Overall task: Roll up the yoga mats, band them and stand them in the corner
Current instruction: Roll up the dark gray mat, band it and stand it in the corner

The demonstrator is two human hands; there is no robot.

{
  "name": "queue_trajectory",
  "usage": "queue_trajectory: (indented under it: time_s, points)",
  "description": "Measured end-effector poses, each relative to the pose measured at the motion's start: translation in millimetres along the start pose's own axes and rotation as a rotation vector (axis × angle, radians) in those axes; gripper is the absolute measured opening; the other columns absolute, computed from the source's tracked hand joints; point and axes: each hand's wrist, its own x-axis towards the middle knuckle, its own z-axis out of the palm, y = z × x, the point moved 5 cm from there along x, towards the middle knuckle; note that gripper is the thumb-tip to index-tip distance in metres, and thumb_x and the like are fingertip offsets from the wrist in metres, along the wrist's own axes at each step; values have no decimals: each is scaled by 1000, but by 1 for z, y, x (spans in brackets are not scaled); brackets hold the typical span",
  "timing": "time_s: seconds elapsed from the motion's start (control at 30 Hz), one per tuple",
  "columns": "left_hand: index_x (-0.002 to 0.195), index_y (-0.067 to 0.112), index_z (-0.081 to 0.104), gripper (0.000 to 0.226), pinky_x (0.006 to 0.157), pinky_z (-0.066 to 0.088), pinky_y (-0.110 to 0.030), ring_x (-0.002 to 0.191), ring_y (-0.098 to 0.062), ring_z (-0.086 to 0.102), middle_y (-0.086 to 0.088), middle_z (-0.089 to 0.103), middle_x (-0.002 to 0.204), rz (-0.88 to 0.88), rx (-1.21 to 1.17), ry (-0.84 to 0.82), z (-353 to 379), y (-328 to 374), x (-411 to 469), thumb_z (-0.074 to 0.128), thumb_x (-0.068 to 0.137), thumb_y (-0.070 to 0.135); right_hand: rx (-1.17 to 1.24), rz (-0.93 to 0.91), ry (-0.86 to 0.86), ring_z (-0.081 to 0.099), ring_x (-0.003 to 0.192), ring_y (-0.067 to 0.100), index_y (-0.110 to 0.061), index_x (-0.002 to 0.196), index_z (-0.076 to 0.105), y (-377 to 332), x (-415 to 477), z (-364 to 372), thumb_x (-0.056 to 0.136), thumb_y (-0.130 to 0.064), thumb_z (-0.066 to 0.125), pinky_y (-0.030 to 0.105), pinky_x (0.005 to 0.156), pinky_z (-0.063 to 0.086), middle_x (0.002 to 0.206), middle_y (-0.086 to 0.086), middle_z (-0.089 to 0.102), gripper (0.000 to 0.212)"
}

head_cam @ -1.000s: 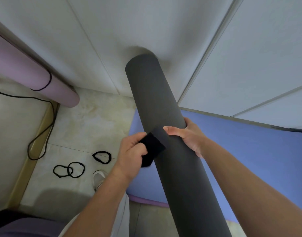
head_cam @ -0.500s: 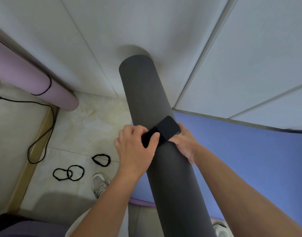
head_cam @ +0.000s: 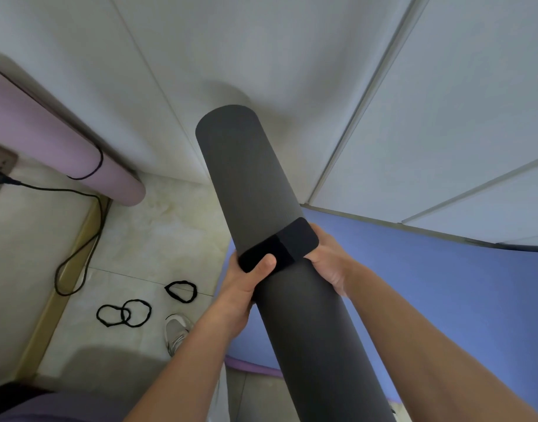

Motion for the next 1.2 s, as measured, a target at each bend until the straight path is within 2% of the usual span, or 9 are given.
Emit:
queue_trajectory:
  time_s: [0.17, 0.33, 0.47, 0.6, 0.7, 0.83, 0.93, 1.07, 1.2]
  points:
    - [141, 26, 43, 104, 82, 57, -27, 111, -13, 66, 2, 65, 126, 170, 8, 30, -1, 1, -16, 89, 48, 29, 13, 2, -25, 65, 105, 21, -32, 144, 44, -10, 1, 2, 87, -35, 76, 34, 75, 58, 121, 0, 64, 66]
    - [135, 27, 49, 101, 75, 58, -23, 102, -10, 69, 6, 69, 115, 174, -70, 80, 6, -3, -19, 88, 42, 31, -26, -15, -21, 63, 108, 21, -35, 148, 37, -17, -1, 7, 91, -40, 70, 38, 82, 57, 124, -2, 60, 66]
    - [134, 23, 52, 96, 73, 59, -28, 102, -18, 71, -2, 70, 120, 152, -165, 72, 10, -3, -20, 87, 45, 29, -81, -5, 45, 56, 123, 21, -45, 144, 40, -22, -1, 8, 84, -80, 44, 52, 107, 45, 138, -5, 56, 70]
    - [137, 17, 53, 101, 75, 59, -37, 107, -30, 69, -14, 67, 126, 98, -267, 100, 3, -6, -18, 92, 45, 32, -80, -20, 91, 50, 129, 16, -40, 145, 45, -25, -5, 2, 101, -65, 25, 44, 115, 35, 135, -10, 55, 54]
    - [137, 8, 54, 118, 79, 59, -46, 112, -40, 64, -23, 63, 129, 22, -336, 111, -4, -7, -23, 96, 36, 51, -2, 14, 70, 62, 111, 21, -29, 138, 47, -18, -2, -7, 106, -50, 31, 41, 102, 45, 118, 2, 68, 42]
    - [108, 10, 68, 101, 62, 60, -37, 81, -24, 74, -11, 75, 95, 34, -383, 30, -3, -5, -28, 94, 22, 58, 59, 222, 104, 59, 76, 24, -12, 131, 55, 9, 4, -21, 104, -35, 43, 31, 64, 44, 93, 10, 70, 38]
    - [107, 10, 69, 99, 61, 60, -37, 82, -24, 74, -11, 75, 96, 65, -417, 69, -13, -4, -28, 93, 24, 59, -18, 469, -82, 58, 67, 20, -4, 131, 56, 35, 5, -13, 105, -42, 44, 33, 67, 46, 88, 12, 62, 48]
    - [101, 10, 75, 91, 67, 61, -39, 86, -26, 72, -12, 74, 97, 95, -420, 17, -30, -2, -29, 94, 27, 59, 93, 569, -328, 69, 109, 29, -6, 137, 57, 53, 20, 10, 94, -71, 42, 41, 107, 44, 119, 15, 71, 79]
    - [87, 13, 81, 74, 66, 61, -41, 81, -29, 71, -14, 73, 91, 117, -437, -96, -34, 5, -36, 95, 27, 54, 71, 550, -390, 63, 121, 30, -5, 134, 60, 44, 40, 31, 85, -80, 49, 45, 110, 43, 132, 17, 65, 91]
